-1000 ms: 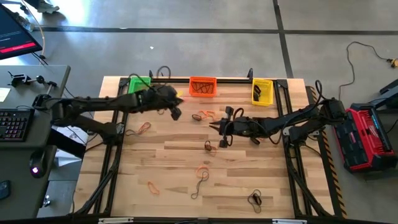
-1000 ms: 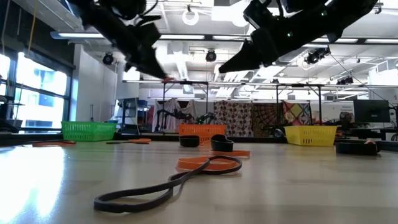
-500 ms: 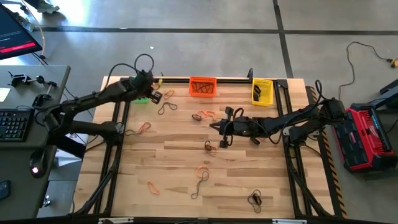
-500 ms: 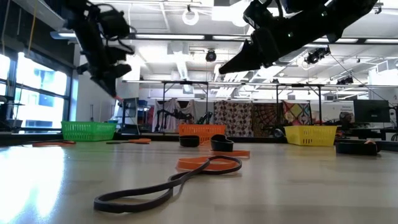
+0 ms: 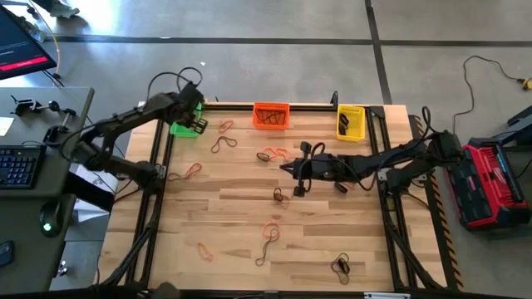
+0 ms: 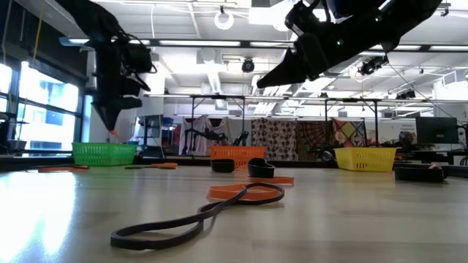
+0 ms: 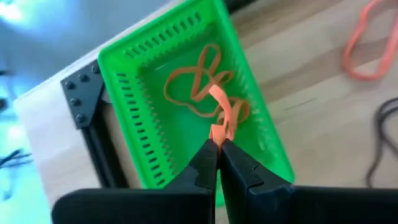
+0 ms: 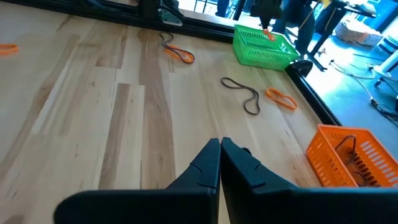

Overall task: Sort rubber bands into baskets
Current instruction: Put the top right orange rubber band into the green bin

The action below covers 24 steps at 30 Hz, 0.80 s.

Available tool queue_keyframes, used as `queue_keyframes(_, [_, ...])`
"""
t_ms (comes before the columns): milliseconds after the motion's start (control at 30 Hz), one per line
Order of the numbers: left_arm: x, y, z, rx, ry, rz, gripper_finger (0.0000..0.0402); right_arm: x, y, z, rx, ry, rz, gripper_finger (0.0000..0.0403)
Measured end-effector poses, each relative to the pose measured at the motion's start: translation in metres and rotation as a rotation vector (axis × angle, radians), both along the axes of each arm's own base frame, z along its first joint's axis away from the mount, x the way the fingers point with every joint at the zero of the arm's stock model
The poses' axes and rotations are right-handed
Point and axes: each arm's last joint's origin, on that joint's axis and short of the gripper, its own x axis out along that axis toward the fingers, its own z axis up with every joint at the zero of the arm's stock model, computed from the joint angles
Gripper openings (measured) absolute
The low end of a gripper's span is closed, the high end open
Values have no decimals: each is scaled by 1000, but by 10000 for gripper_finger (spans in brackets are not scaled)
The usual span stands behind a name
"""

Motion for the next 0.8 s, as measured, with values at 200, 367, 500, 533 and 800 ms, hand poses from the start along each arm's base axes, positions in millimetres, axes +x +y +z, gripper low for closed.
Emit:
queue_keyframes(200, [10, 16, -7, -95, 146, 47, 0, 0, -1, 0, 5, 0, -1, 0])
queue_keyframes(367, [19, 30, -15, -131, 235, 47, 0, 0, -1, -1, 5, 9, -1, 0])
queue_keyframes(500, [24, 40, -21, -160, 255, 37, 0, 0, -1, -1, 4, 13, -1, 0])
queue_keyframes(533, [24, 42, -23, -175, 259, 38, 0, -1, -1, -1, 4, 16, -1, 0])
queue_keyframes(800, [18, 60, -46, -324, 334, 30, 0, -1, -1, -2, 4, 21, -1, 0])
